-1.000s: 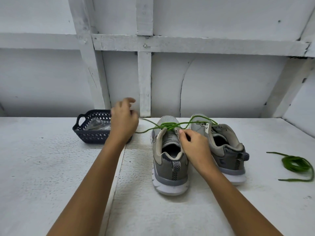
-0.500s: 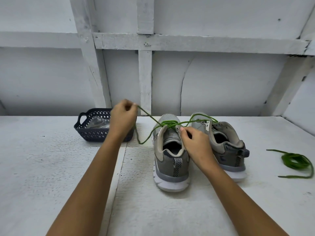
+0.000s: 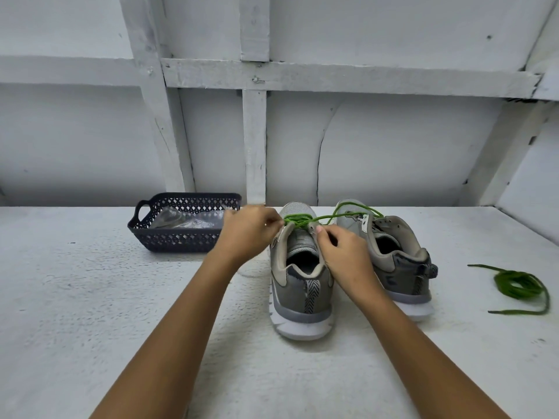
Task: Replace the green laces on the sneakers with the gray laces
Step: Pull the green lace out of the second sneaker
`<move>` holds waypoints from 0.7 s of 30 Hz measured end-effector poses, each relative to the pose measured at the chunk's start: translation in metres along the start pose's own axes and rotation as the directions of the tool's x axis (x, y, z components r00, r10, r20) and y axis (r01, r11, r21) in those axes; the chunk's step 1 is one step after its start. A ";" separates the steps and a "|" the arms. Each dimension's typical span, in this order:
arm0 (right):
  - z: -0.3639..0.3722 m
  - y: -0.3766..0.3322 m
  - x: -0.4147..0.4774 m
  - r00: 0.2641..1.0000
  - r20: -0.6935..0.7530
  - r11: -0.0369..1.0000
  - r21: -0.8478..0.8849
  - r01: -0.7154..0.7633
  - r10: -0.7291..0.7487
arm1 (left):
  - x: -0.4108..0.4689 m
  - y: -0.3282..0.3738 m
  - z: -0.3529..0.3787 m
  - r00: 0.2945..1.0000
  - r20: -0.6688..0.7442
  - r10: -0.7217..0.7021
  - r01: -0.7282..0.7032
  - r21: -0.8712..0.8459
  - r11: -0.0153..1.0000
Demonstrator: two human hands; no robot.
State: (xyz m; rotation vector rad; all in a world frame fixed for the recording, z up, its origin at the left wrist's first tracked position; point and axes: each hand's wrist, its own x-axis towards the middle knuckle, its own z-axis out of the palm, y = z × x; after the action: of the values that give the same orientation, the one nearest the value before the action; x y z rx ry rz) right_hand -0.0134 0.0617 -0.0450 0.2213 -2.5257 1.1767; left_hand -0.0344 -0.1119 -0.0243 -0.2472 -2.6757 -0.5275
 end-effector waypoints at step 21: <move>-0.001 -0.002 0.000 1.000 -0.002 1.000 0.012 0.017 -0.017 | -0.002 -0.001 0.005 0.995 -0.094 -0.014 0.023 0.092 0.996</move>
State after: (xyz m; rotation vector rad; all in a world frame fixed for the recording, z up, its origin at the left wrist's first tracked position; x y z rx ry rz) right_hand -0.0124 0.0611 -0.0434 0.2443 -2.5102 1.1858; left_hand -0.0347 -0.1112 -0.0296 -0.1669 -2.6059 -0.4087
